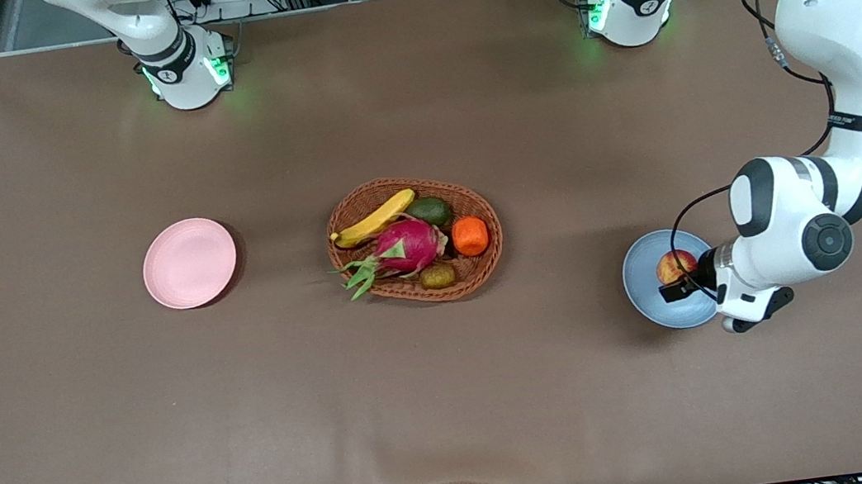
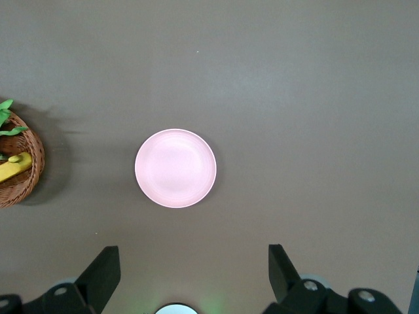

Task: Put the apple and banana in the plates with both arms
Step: 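Lower the apple onto the blue plate and open the left gripper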

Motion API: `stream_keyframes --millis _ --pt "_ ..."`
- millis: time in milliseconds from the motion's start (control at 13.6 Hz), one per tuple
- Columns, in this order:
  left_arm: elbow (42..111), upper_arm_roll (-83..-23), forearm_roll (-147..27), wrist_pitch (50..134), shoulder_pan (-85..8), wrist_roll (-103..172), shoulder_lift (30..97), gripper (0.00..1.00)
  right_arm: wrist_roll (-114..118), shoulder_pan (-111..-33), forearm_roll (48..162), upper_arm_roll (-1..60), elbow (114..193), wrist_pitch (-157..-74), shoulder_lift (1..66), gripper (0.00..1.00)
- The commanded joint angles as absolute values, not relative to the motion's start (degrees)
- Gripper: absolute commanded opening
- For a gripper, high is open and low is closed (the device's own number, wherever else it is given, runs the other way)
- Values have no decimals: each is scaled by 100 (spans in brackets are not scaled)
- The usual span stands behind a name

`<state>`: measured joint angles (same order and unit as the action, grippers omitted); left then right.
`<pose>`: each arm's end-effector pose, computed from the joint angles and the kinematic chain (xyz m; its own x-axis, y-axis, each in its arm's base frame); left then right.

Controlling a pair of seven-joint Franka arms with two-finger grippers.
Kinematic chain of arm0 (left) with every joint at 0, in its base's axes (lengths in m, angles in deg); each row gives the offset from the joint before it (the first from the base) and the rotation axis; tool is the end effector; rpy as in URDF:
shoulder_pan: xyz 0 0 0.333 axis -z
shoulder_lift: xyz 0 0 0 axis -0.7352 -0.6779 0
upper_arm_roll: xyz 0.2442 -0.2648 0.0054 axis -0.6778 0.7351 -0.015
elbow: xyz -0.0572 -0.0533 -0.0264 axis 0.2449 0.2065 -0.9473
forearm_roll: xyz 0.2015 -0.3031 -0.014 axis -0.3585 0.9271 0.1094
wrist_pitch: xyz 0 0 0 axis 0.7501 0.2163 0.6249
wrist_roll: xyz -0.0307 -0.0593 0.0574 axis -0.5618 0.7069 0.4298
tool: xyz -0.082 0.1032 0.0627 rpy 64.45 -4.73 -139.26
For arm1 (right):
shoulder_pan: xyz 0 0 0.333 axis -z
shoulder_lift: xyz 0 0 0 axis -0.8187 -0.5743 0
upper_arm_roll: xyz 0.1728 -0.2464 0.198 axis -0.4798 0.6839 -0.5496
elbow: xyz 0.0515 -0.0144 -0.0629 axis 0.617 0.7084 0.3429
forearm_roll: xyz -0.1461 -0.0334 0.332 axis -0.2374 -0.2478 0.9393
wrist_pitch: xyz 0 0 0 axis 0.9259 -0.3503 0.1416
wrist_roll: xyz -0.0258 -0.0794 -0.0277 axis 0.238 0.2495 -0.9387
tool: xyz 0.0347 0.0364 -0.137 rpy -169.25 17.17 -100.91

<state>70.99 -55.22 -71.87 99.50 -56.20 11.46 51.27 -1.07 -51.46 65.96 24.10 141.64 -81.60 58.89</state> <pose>0.6765 -0.0570 0.2519 0.9123 0.3841 -0.1421 0.3960 -0.9158 0.0671 0.4928 -0.0350 0.6636 0.9958 0.0740 -0.0535 0.0757 -0.9966 0.0315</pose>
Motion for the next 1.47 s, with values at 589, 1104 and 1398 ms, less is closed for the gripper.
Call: stream_keyframes --millis 589,1104,1398 --pt "6586 -5490 -7299 8120 -5646 1660 6882 100 -219 -5012 6590 2397 14055 -8123 5763 100" --pt "6568 -5516 -7220 7285 -5673 2505 8095 100 226 -5379 7115 2362 14064 -8246 5096 100" --pt "6577 -5490 -7202 6818 -5673 2681 8588 100 2863 -6346 7510 2362 14581 -8491 4525 100"
